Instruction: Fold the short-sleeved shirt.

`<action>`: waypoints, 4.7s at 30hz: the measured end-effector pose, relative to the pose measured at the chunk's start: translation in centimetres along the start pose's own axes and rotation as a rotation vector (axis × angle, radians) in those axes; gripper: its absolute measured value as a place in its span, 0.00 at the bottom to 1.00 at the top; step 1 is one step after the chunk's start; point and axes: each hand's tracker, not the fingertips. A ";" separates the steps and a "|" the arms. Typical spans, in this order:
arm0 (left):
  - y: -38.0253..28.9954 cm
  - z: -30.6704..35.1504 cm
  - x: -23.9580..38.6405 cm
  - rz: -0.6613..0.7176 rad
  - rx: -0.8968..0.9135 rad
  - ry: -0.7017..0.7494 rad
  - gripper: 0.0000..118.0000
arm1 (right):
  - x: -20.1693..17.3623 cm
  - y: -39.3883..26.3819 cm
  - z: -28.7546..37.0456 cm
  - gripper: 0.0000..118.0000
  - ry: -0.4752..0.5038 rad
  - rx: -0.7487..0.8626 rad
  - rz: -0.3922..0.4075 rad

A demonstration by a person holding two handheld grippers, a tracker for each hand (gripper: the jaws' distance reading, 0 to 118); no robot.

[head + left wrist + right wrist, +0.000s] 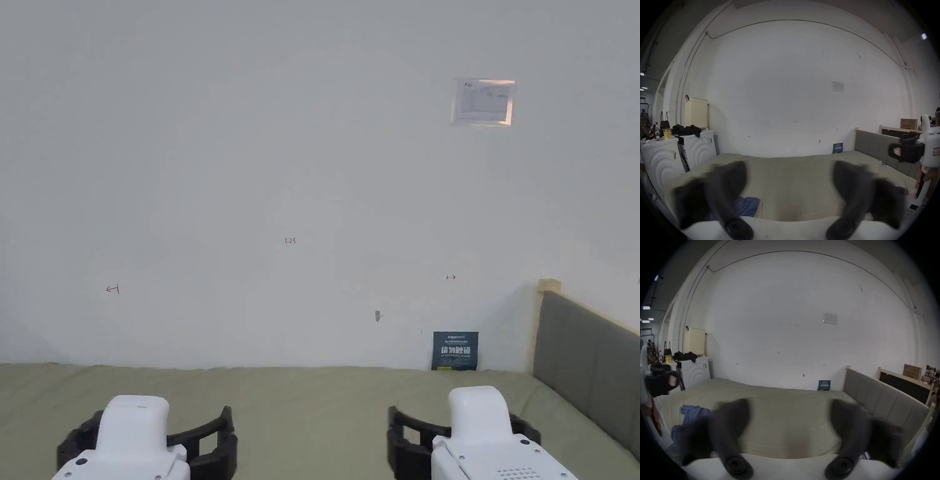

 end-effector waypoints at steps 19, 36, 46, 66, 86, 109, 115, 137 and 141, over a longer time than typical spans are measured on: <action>-0.6 -0.5 0.7 -0.001 0.000 0.033 0.00 | 0.4 -0.2 0.6 0.00 -0.044 -0.007 -0.005; 0.5 12.0 -15.1 -0.034 0.002 0.493 0.00 | -22.2 2.6 -0.1 0.00 0.456 0.056 0.090; -2.4 11.3 -19.6 0.095 -0.194 0.450 0.00 | -24.4 -0.2 -0.4 0.00 0.511 0.013 0.126; -22.1 -14.2 -26.0 0.100 -1.117 0.217 1.00 | -27.3 -9.6 -12.8 0.00 0.498 -0.256 0.151; -25.5 -16.4 -29.1 0.325 -0.915 0.155 0.04 | -21.5 -10.7 -12.2 0.01 0.413 -0.304 0.118; -13.7 -25.1 14.4 0.062 -0.700 -0.485 0.04 | 3.4 -10.5 -3.5 0.01 0.021 -0.260 -0.006; -25.1 -29.9 20.5 -0.114 -0.950 -0.374 0.04 | 8.1 -13.7 -5.3 0.01 -0.053 -0.310 -0.053; -20.1 -2.0 3.8 -0.032 -0.676 -0.199 0.58 | 4.5 -15.7 -0.1 0.01 0.003 -0.302 -0.031; -21.6 2.4 -0.7 0.008 -0.676 -0.116 0.00 | 2.5 -17.2 0.8 0.01 0.002 -0.334 -0.031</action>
